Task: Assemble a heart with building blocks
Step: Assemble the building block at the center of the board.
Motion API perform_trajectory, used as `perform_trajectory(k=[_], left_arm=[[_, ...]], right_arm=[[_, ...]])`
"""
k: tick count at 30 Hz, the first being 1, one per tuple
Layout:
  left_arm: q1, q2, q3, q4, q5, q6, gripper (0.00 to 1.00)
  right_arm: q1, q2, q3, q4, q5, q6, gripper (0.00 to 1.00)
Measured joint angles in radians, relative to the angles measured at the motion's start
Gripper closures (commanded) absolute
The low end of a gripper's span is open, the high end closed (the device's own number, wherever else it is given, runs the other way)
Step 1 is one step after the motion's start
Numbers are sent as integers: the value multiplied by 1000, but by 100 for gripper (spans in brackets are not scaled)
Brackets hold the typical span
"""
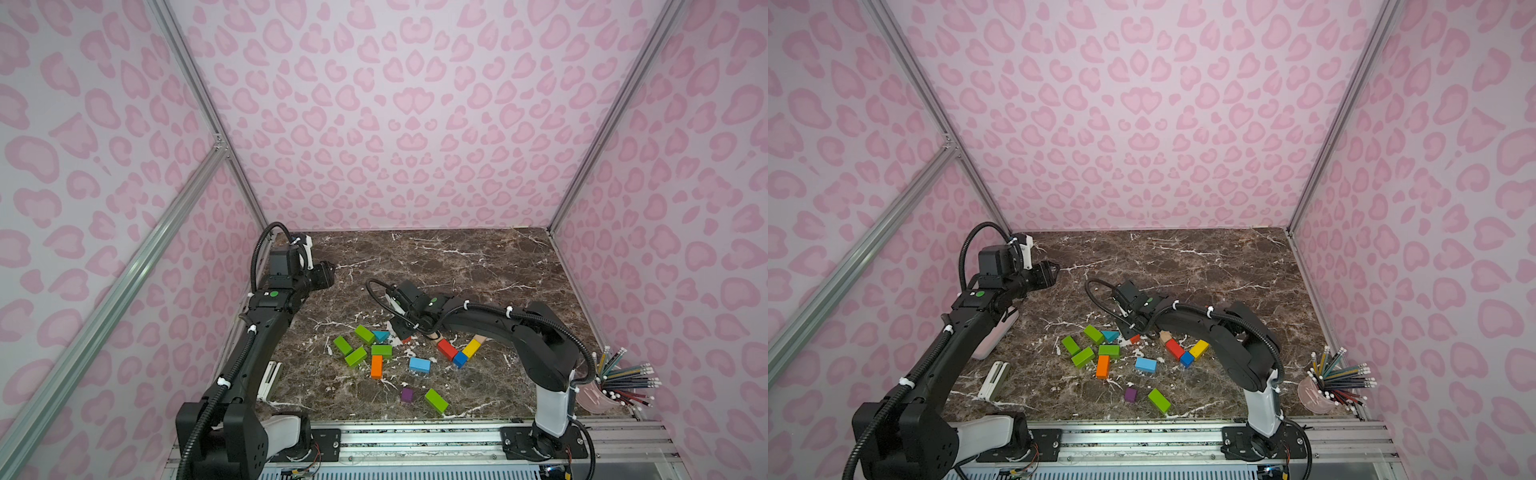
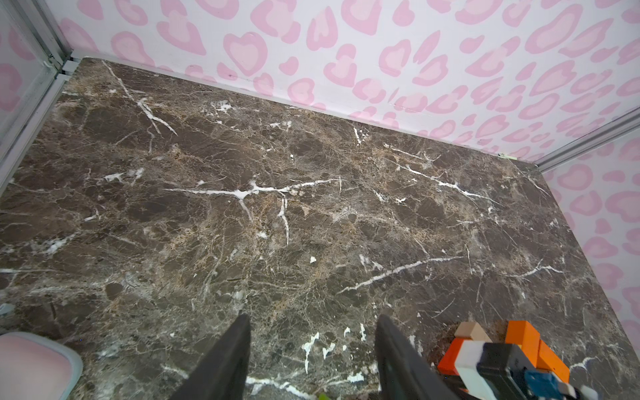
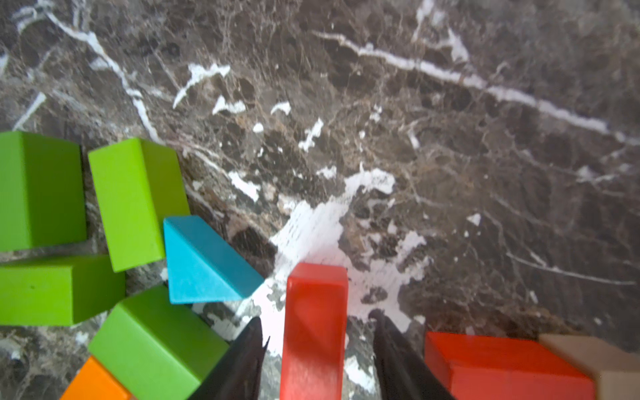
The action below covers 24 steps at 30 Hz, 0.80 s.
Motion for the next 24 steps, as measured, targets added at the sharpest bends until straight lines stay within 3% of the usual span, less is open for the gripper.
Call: perform_trajectory(k=[11, 24], left_arm=[[0, 0, 0, 0, 0, 0, 40], [0, 0, 0, 0, 0, 0, 40]], right_arm=[[-8, -60, -63, 20, 27, 24, 75], [-3, -48, -70, -8, 108, 12, 76]])
